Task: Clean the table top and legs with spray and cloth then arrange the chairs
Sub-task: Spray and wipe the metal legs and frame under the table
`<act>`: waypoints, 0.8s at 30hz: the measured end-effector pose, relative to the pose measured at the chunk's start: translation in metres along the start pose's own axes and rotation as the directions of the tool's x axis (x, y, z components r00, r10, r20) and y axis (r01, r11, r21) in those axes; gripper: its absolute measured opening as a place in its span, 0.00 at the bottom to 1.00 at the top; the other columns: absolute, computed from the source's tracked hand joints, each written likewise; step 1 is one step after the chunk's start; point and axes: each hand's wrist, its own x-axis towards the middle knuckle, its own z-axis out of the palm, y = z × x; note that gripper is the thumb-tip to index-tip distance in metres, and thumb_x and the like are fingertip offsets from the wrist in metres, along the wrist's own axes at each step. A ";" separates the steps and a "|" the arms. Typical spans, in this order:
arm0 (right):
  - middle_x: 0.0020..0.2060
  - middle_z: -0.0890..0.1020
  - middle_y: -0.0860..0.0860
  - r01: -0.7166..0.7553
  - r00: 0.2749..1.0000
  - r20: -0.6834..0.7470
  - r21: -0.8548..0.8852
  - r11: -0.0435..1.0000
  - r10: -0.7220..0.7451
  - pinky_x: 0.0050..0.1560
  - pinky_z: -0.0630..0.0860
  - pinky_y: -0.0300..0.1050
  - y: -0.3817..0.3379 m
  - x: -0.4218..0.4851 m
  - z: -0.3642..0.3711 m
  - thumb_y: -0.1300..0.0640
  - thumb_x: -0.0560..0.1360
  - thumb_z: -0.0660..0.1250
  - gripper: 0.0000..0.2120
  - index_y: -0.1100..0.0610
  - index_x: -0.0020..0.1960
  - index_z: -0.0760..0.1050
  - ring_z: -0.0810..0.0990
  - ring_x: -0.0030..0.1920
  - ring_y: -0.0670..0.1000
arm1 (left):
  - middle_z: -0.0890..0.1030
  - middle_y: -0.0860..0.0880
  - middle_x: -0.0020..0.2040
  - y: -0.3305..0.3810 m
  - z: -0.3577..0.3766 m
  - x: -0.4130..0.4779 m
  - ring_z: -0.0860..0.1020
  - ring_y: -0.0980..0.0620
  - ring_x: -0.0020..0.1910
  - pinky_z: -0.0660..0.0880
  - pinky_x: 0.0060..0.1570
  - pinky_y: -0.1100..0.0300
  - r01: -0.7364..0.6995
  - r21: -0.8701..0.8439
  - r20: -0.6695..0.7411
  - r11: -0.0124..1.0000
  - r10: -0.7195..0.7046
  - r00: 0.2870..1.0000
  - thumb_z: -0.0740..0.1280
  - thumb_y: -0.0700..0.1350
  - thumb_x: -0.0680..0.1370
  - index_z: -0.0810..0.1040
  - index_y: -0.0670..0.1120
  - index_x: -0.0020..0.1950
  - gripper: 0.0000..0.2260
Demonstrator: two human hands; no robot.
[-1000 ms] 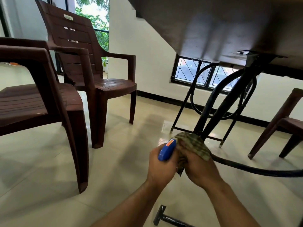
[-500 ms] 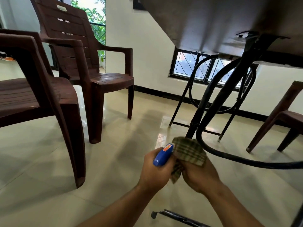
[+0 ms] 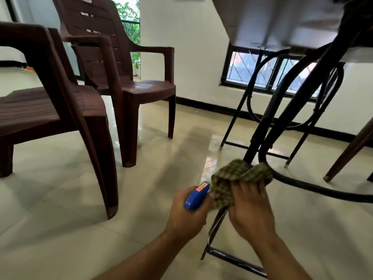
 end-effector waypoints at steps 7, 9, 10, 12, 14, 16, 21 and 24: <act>0.60 0.81 0.51 0.000 0.973 0.224 0.261 0.965 -0.061 0.59 0.76 0.47 0.007 -0.033 0.029 0.54 0.76 0.62 0.19 0.47 0.65 0.75 0.81 0.57 0.54 | 0.77 0.39 0.32 -0.004 0.013 -0.010 0.73 0.43 0.29 0.75 0.31 0.48 0.098 -0.011 0.045 0.995 -0.097 0.994 0.71 0.51 0.77 0.79 0.38 0.43 0.16; 0.62 0.80 0.49 0.013 0.958 0.270 0.288 0.958 -0.094 0.62 0.73 0.41 0.006 -0.041 0.032 0.55 0.77 0.64 0.18 0.45 0.66 0.75 0.79 0.60 0.51 | 0.77 0.41 0.31 -0.006 0.014 -0.014 0.74 0.49 0.30 0.75 0.31 0.53 0.142 -0.042 0.069 0.989 -0.139 0.988 0.72 0.47 0.78 0.79 0.40 0.41 0.12; 0.64 0.79 0.50 -0.033 0.971 0.238 0.269 0.962 -0.034 0.63 0.69 0.40 0.005 -0.034 0.030 0.54 0.78 0.63 0.18 0.47 0.67 0.75 0.78 0.62 0.52 | 0.77 0.38 0.33 -0.007 0.013 -0.015 0.73 0.48 0.30 0.75 0.31 0.52 0.146 -0.030 0.073 0.989 -0.144 0.987 0.72 0.49 0.77 0.78 0.40 0.40 0.14; 0.63 0.78 0.57 -0.096 0.995 0.041 0.222 0.970 0.089 0.65 0.66 0.45 0.011 -0.010 0.026 0.53 0.77 0.59 0.20 0.55 0.67 0.76 0.77 0.62 0.58 | 0.76 0.33 0.36 -0.009 0.011 -0.017 0.73 0.44 0.30 0.75 0.31 0.47 0.142 0.010 0.066 0.990 -0.142 0.988 0.71 0.56 0.73 0.77 0.37 0.42 0.21; 0.63 0.77 0.59 -0.069 0.987 -0.124 0.220 0.973 0.098 0.67 0.66 0.53 0.019 0.003 0.026 0.53 0.75 0.57 0.24 0.59 0.68 0.74 0.75 0.63 0.62 | 0.77 0.33 0.37 -0.014 0.008 -0.017 0.74 0.38 0.31 0.76 0.33 0.44 0.163 0.060 0.053 0.985 -0.166 0.985 0.71 0.54 0.76 0.79 0.36 0.46 0.18; 0.58 0.79 0.58 0.054 0.990 -0.135 0.202 0.978 -0.027 0.62 0.68 0.52 0.024 -0.012 0.038 0.56 0.75 0.59 0.20 0.58 0.64 0.76 0.77 0.56 0.62 | 0.77 0.32 0.38 -0.020 0.002 -0.016 0.75 0.41 0.29 0.77 0.29 0.52 0.182 0.062 0.045 0.981 -0.185 0.982 0.71 0.46 0.79 0.79 0.37 0.48 0.12; 0.46 0.84 0.44 0.338 0.897 0.227 0.200 0.920 -0.379 0.55 0.66 0.43 0.013 -0.079 0.069 0.46 0.71 0.64 0.12 0.45 0.51 0.81 0.82 0.48 0.49 | 0.76 0.34 0.36 -0.026 -0.003 -0.021 0.73 0.47 0.31 0.76 0.30 0.60 0.215 0.052 0.059 0.975 -0.218 0.974 0.70 0.42 0.80 0.78 0.44 0.44 0.06; 0.55 0.83 0.48 0.176 0.964 0.147 0.264 0.948 -0.220 0.61 0.69 0.48 0.013 -0.060 0.064 0.53 0.70 0.64 0.18 0.48 0.59 0.80 0.80 0.56 0.53 | 0.78 0.34 0.37 -0.033 -0.002 -0.021 0.75 0.49 0.30 0.75 0.31 0.60 0.247 0.070 0.065 0.967 -0.251 0.966 0.70 0.43 0.80 0.79 0.39 0.44 0.09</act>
